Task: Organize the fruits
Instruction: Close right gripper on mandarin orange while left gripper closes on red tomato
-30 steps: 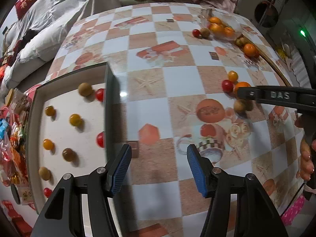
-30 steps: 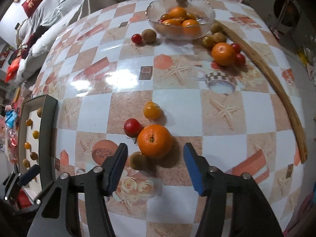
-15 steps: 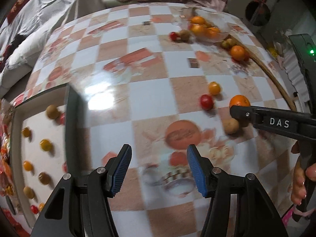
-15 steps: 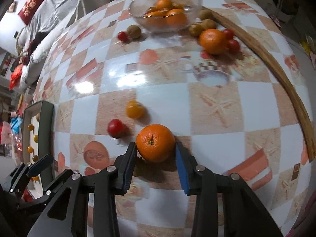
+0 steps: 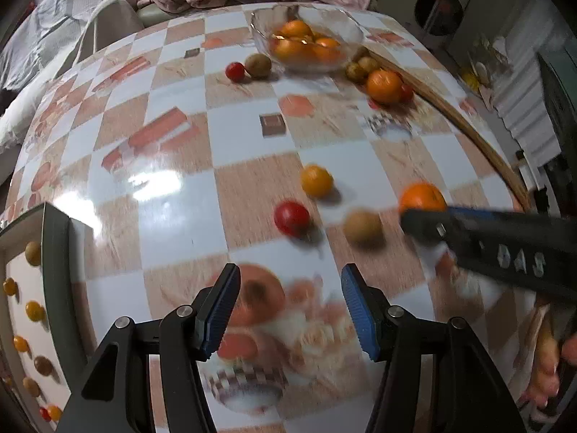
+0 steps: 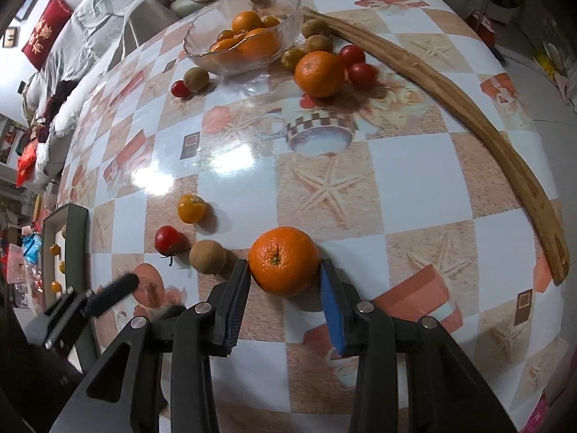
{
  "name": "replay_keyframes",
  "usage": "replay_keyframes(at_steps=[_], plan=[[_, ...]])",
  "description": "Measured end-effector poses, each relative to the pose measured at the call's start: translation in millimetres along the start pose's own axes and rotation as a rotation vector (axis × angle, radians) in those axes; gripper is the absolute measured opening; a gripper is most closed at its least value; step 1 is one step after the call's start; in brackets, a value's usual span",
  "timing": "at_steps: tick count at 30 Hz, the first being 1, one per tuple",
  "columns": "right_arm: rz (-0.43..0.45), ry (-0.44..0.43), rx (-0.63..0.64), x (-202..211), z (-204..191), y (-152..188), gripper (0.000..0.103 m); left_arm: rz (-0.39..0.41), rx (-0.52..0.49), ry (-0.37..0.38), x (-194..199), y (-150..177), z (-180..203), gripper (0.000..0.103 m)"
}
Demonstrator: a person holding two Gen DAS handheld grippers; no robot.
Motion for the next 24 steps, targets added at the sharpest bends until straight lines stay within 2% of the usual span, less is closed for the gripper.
replay_keyframes(at_steps=[5, 13, 15, 16, 17, 24], plan=[[0.004, -0.010, -0.016, 0, 5, -1, 0.042, 0.015, 0.004, -0.040, -13, -18, -5, 0.060], [0.008, -0.022, -0.025, 0, 8, 0, 0.042, 0.029, -0.031, -0.045, -24, -30, 6, 0.059], [0.008, -0.021, -0.023, 0, 8, 0, 0.042, 0.029, -0.027, -0.034, -24, -32, 7, 0.040], [0.008, -0.021, -0.022, 1, 8, 0, 0.042, 0.028, -0.030, -0.036, -24, -33, 8, 0.034], [0.008, -0.020, -0.021, 1, 8, 0, 0.042, 0.028, -0.033, -0.028, -24, -34, 8, 0.023], [0.011, -0.012, -0.015, 3, 6, 2, 0.042, 0.004, 0.021, 0.041, -16, -30, -2, 0.023]])
Point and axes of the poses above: each gripper's, at about its wrist camera, not at the fingertips, and x roughly against the way its jaws point, z to its right, y to its underside, the point moved 4 cm from there along -x, roughly the way its jaws point, and after that the axes turned 12 degrees about x, right-handed, at the moved point
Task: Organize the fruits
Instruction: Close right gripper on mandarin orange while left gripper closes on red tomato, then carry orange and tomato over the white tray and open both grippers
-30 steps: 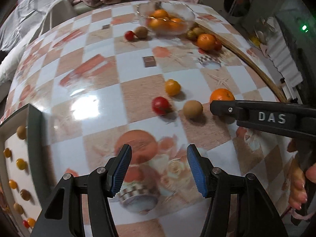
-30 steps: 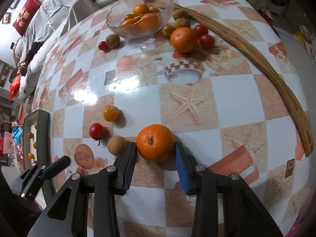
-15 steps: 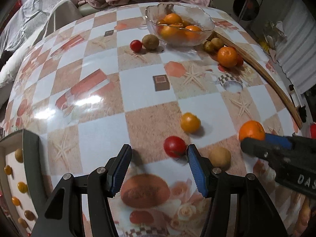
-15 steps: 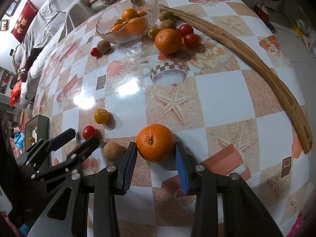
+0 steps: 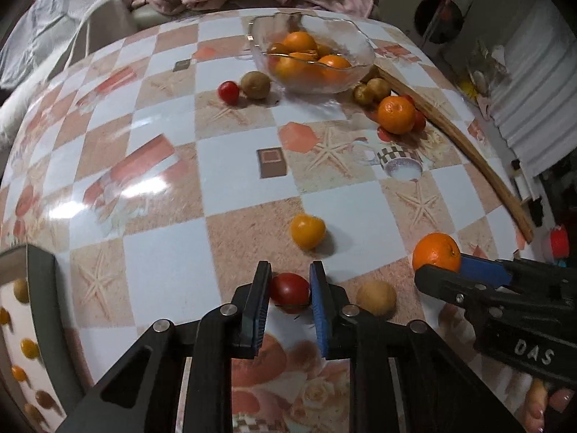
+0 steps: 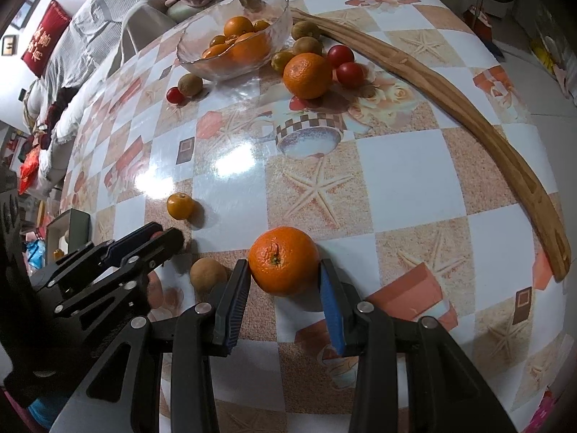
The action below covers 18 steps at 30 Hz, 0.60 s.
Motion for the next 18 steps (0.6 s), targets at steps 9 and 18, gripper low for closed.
replay_keyframes(at_steps=[9, 18], plan=[[0.010, -0.002, 0.035, 8, -15, -1, 0.042, 0.006, 0.052, -0.001, 24, 13, -26, 0.023], [0.023, -0.026, 0.112, 16, -55, -10, 0.042, 0.053, 0.108, -0.005, 62, 22, -58, 0.023]])
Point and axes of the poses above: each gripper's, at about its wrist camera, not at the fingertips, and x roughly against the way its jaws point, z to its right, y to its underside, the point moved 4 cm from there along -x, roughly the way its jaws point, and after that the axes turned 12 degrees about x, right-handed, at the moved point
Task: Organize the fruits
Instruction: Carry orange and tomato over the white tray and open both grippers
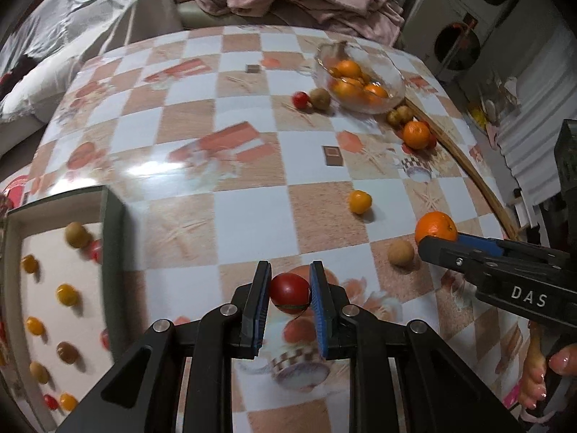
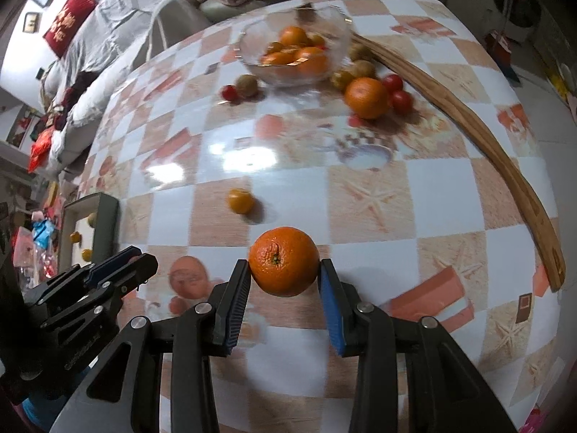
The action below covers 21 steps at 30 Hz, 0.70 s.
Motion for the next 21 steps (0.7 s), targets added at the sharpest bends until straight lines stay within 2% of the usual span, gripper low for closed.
replay_keyframes(at_steps=[12, 21], plan=[[-0.020, -0.071, 0.162, -7, -89, -14, 0.042, 0.068, 0.139, -0.051, 55, 17, -79, 0.023], [-0.056, -0.167, 0.327, -23, -184, -19, 0.042, 0.078, 0.296, -0.163, 93, 65, -164, 0.023]])
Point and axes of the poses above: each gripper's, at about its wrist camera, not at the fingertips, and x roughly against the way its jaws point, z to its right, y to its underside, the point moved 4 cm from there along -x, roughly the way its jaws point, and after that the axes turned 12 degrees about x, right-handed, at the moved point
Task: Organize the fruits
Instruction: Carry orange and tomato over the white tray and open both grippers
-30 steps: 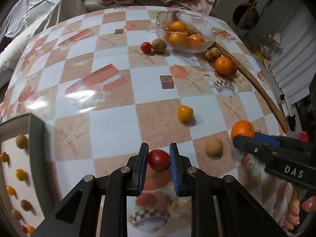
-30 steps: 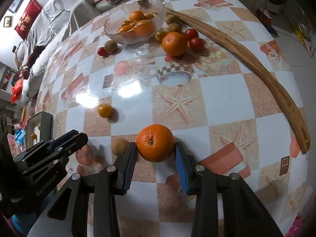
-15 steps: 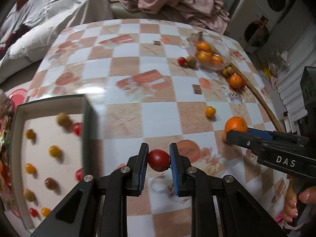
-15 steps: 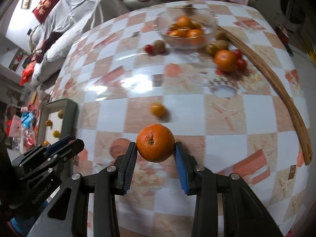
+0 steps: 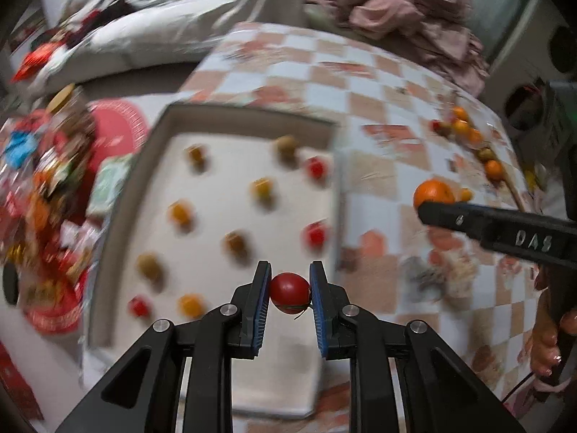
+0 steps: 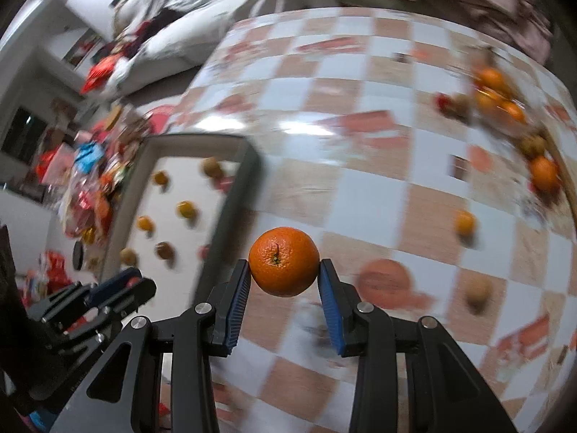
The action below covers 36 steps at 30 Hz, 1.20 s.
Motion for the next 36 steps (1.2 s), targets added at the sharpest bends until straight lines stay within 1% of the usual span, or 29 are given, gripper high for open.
replay_keyframes(at_steps=[2, 7, 11, 14, 19, 27, 28, 29, 30, 31, 33, 35, 36], plan=[[-0.015, -0.023, 0.042, -9, -22, -6, 0.042, -0.001, 0.056, -0.028, 3, 6, -26, 0.023], [-0.055, -0.062, 0.134, -32, -66, -11, 0.042, -0.004, 0.146, -0.083, 1, 17, -70, 0.023], [-0.089, -0.075, 0.182, -49, -89, -13, 0.042, 0.001, 0.158, -0.124, -5, 24, -89, 0.023], [-0.121, -0.069, 0.229, -63, -103, -12, 0.042, -0.016, 0.160, -0.128, -14, 27, -96, 0.023], [-0.174, -0.036, 0.271, -84, -111, -5, 0.042, -0.034, 0.133, -0.135, -28, 28, -97, 0.023], [-0.203, 0.009, 0.331, -100, -118, -2, 0.043, -0.062, 0.107, -0.155, -41, 31, -99, 0.024], [-0.202, 0.015, 0.335, -100, -118, -2, 0.043, -0.061, 0.096, -0.156, -41, 31, -97, 0.034], [-0.205, 0.017, 0.337, -100, -118, -2, 0.043, -0.063, 0.089, -0.157, -41, 32, -97, 0.058], [-0.206, 0.017, 0.338, -100, -118, -2, 0.043, -0.057, 0.087, -0.168, -40, 32, -97, 0.068], [-0.208, 0.015, 0.337, -100, -117, -2, 0.043, -0.034, 0.086, -0.188, -37, 31, -98, 0.075], [-0.208, 0.010, 0.332, -98, -117, -3, 0.044, -0.024, 0.090, -0.191, -34, 30, -100, 0.075], [-0.198, 0.002, 0.327, -94, -120, -4, 0.051, -0.037, 0.107, -0.189, -35, 29, -102, 0.075], [-0.192, -0.001, 0.325, -90, -121, -5, 0.057, -0.039, 0.109, -0.191, -34, 29, -103, 0.075]])
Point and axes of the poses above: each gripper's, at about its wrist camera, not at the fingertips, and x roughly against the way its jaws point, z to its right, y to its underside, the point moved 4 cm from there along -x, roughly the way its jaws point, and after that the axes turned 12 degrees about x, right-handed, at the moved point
